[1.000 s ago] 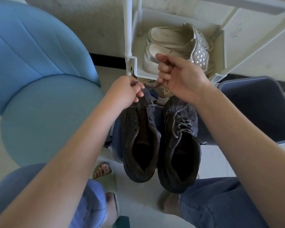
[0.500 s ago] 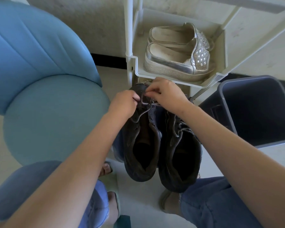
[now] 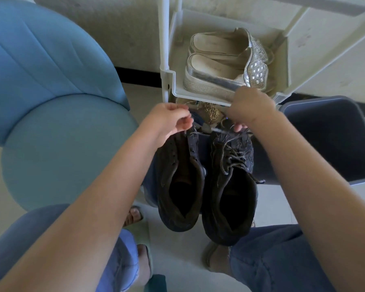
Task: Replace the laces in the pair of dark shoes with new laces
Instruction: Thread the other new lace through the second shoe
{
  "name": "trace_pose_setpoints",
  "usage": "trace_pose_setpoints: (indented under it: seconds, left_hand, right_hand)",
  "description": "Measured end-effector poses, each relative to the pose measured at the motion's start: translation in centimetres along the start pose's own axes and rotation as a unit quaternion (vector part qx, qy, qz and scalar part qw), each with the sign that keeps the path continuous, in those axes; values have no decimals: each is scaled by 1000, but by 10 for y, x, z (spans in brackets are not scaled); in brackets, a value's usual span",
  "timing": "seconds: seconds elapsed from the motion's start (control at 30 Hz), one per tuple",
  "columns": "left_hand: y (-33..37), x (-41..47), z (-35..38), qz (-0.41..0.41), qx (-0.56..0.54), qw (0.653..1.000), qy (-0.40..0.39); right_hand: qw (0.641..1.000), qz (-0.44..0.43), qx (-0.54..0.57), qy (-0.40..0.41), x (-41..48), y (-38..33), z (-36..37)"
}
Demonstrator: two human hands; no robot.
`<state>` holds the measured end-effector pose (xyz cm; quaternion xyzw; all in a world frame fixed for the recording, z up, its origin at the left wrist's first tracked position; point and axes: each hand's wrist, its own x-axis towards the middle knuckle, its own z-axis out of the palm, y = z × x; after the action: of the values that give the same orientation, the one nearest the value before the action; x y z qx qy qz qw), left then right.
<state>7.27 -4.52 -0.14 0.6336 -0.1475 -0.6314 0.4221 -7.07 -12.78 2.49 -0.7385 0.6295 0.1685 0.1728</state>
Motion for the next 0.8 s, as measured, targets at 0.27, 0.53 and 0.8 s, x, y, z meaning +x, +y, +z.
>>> trace_pose_setpoints:
  seconds: [0.27,0.53,0.8]
  left_hand:
    - [-13,8,-4,102,204,969,93]
    - [-24,20,-12,102,483,852,173]
    - [-34,28,-12,-2,473,871,135]
  right_hand:
    - [939,-83,285,174,-9,-4,-24]
    - [936,-267,215,-83,-14,-33,37]
    - [958,-240,152,-30,-4,-37,67]
